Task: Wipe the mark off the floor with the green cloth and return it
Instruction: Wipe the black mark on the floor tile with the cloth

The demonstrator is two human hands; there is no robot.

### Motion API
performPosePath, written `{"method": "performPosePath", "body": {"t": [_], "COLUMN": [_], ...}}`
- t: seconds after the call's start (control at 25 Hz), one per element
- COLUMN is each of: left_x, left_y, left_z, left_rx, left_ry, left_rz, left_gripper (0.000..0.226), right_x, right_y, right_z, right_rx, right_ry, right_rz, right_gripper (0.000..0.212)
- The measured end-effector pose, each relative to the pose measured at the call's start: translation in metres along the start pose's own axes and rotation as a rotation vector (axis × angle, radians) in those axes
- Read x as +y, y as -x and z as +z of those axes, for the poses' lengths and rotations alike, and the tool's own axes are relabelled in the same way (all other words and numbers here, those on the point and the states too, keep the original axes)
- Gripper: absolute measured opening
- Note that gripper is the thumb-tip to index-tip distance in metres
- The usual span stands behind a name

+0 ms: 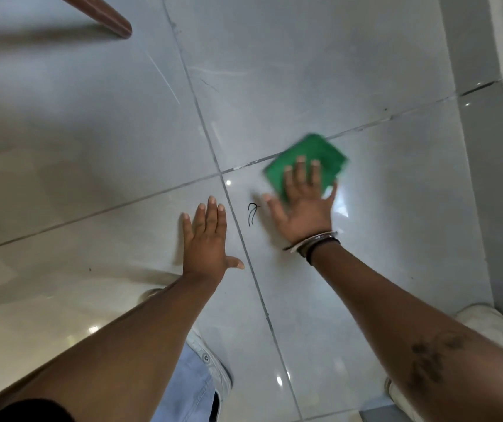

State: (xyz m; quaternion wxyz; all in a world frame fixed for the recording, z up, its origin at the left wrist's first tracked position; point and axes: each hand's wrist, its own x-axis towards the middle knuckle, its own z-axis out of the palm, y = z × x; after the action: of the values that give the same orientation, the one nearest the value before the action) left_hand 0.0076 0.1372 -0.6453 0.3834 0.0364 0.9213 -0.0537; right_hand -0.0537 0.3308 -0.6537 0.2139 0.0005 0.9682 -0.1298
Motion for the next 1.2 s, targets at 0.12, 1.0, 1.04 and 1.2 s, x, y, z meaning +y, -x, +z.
{"method": "performPosePath", "body": {"t": [0.12,1.0,1.04,1.2], "left_x": [-0.002,0.0,0.001,-0.001], "left_y": [-0.001,0.002,0.002,0.003], "left_z": [0.001,-0.004,-0.006,-0.001], "left_rx": [0.019,0.01,0.0,0.006], "left_ry": [0.033,0.027,0.015,-0.023], "left_rz": [0.01,0.016,0.007,0.012], "left_gripper": [0.134,0.137,0.137,0.136], "right_x": [0.02,0.035,0.048,0.144], "right_y": [0.031,0.046,0.07,0.094], "right_z": [0.009,0.014,0.016,-0.008], "right_rx": [-0.247,-0.08,-0.156,-0.096], "right_ry": [0.253,0.149,0.217,0.349], "right_rz": [-0.822,-0.417,-0.619,-0.641], "right_gripper": [0.069,0.064,0.061,0.059]}}
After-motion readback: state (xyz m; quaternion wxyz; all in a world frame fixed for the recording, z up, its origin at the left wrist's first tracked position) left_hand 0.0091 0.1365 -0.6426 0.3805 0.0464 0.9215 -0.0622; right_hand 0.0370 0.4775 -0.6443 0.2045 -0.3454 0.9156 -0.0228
